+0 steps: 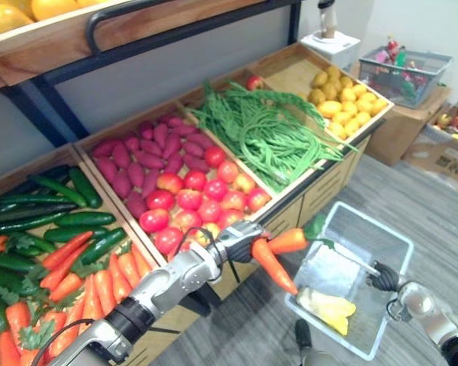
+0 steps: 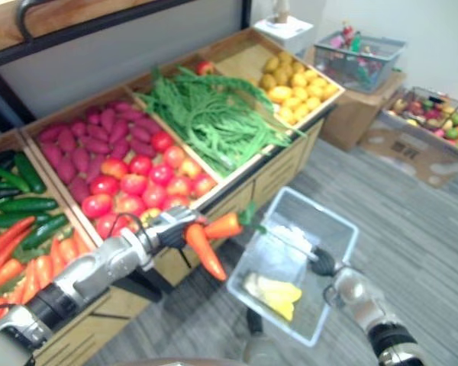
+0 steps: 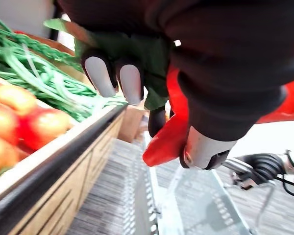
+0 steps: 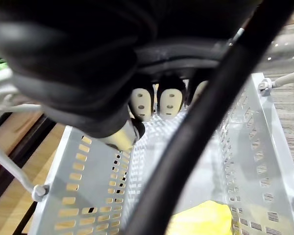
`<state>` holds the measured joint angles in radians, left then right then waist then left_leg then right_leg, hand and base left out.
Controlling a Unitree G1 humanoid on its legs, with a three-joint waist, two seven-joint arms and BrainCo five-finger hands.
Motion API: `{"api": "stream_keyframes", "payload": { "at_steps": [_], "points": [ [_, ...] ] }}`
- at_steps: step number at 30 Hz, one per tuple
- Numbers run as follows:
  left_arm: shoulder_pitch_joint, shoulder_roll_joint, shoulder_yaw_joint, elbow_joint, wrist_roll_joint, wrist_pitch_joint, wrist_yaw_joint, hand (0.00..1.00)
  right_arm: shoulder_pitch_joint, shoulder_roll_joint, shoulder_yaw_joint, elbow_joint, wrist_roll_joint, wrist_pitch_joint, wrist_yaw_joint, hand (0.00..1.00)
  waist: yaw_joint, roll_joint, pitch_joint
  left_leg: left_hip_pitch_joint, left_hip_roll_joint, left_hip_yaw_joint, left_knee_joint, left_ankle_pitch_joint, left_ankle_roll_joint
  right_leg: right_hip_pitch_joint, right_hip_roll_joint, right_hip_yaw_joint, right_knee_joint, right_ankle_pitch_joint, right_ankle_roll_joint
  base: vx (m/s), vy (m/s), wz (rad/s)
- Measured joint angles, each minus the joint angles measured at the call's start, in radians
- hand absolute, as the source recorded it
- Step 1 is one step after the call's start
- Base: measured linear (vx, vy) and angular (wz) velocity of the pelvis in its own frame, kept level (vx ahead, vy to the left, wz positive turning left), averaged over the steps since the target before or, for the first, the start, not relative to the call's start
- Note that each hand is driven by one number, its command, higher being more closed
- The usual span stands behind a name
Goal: Pick vegetable in the basket
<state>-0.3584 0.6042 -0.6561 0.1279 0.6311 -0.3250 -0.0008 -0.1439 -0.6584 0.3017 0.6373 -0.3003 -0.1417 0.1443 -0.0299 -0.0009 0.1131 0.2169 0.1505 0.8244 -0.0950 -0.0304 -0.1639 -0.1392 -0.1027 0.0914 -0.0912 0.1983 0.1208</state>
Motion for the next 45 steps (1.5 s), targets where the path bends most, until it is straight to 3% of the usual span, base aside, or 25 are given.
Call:
{"api": "stream_keyframes", "payload": {
  "at_steps": [6, 13, 22, 35, 45],
  "points": [
    [-0.084, -0.056, -0.138, -0.007, -0.033, -0.028, -0.008, 1.0, -0.086, -0.056, 0.133, -0.078, 0.028, -0.018, 0.041, 1.0, -0.002, 0.0, 0.0, -0.003, 0.033, 0.071, 0.078, -0.043, -0.024, -0.015, 0.02, 0.038, 0.009, 0.003, -0.003, -0.02, -0.009, -0.24],
    [-0.116, -0.075, -0.215, -0.009, -0.073, -0.036, -0.055, 1.0, -0.182, -0.081, 0.245, -0.125, 0.067, -0.037, 0.099, 1.0, -0.018, 0.0, 0.0, -0.01, 0.094, 0.154, 0.212, -0.116, -0.043, -0.039, 0.051, 0.09, 0.024, 0.003, -0.003, -0.05, -0.016, -0.3],
    [-0.132, -0.13, -0.297, -0.007, -0.079, -0.037, -0.085, 1.0, -0.254, -0.172, 0.348, -0.173, 0.133, -0.012, 0.159, 1.0, -0.025, 0.008, 0.003, -0.048, 0.186, 0.211, 0.402, -0.22, -0.047, -0.072, 0.085, 0.14, 0.041, 0.004, -0.002, -0.09, -0.026, -0.19],
    [-0.137, -0.141, -0.33, -0.003, -0.079, -0.057, -0.117, 1.0, -0.438, -0.203, 0.454, -0.18, 0.166, 0.011, 0.204, 1.0, -0.049, 0.034, 0.016, -0.021, 0.225, 0.292, 0.454, -0.229, -0.048, -0.099, 0.123, 0.184, 0.061, 0.008, -0.001, -0.05, -0.038, -0.14],
    [-0.156, -0.272, -0.331, 0.163, -0.061, -0.053, -0.122, 1.0, -0.45, -0.211, 0.455, -0.191, 0.172, 0.035, 0.209, 1.0, -0.05, 0.047, 0.029, -0.02, 0.23, 0.298, 0.454, -0.229, -0.049, -0.103, 0.129, 0.186, 0.062, 0.014, -0.009, -0.04, -0.04, -0.02]
  ]
}}
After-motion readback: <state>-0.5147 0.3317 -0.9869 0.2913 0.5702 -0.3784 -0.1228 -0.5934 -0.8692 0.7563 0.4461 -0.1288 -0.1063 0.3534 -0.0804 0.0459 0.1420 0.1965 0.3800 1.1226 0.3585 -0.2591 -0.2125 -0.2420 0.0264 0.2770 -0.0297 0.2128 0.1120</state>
